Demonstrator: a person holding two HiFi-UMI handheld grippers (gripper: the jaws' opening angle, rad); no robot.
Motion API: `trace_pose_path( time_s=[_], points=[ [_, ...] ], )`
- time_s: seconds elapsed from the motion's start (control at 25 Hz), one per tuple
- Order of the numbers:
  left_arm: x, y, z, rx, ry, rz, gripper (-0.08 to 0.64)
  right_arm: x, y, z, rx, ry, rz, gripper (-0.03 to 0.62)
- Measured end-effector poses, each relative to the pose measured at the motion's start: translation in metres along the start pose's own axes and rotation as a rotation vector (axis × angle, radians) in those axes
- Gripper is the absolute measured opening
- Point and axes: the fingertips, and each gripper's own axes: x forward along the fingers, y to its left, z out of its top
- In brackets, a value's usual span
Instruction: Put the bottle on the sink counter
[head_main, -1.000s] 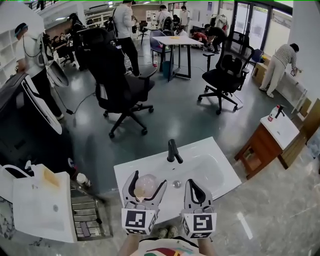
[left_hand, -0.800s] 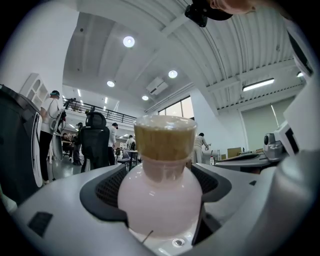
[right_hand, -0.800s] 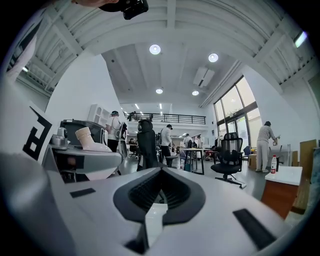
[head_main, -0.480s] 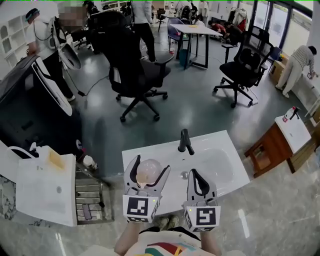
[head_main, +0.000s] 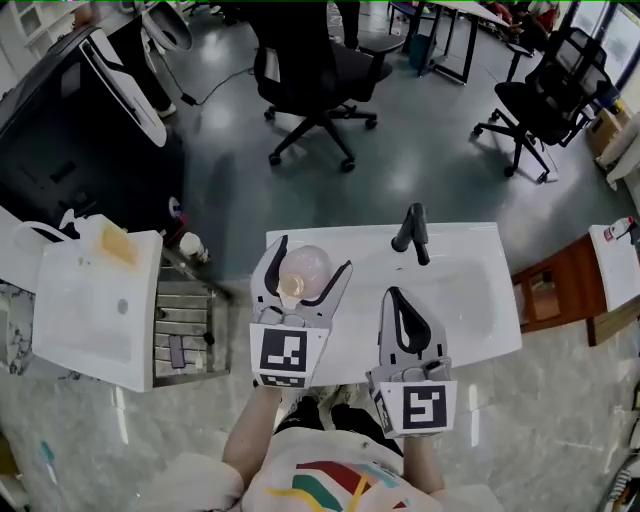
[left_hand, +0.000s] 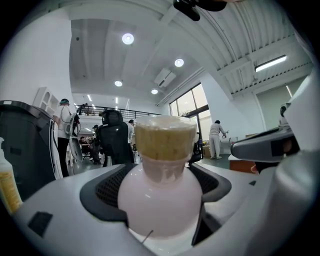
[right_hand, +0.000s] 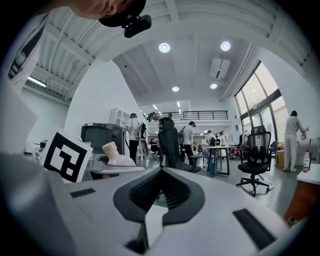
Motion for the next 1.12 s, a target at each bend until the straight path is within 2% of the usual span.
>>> trace_pose_path(
  time_s=[0.48, 0.96, 1.12],
  points=[
    [0.040, 0.037, -0.059, 0.018, 0.074, 0.038, 0.394, 0.043, 0.017, -0.039, -0.034, 0.106, 0.080, 0.012],
    [0.064, 0.064, -0.128, 0.051, 0.160, 0.049, 0.394, 0.068, 0.039, -0.091, -0.025, 0.201, 0.162, 0.012],
    [0.071, 0.070, -0.156, 0.054, 0.202, 0.039, 0.394, 0.069, 0.049, -0.116, 0.005, 0.244, 0.181, 0.012]
  ],
)
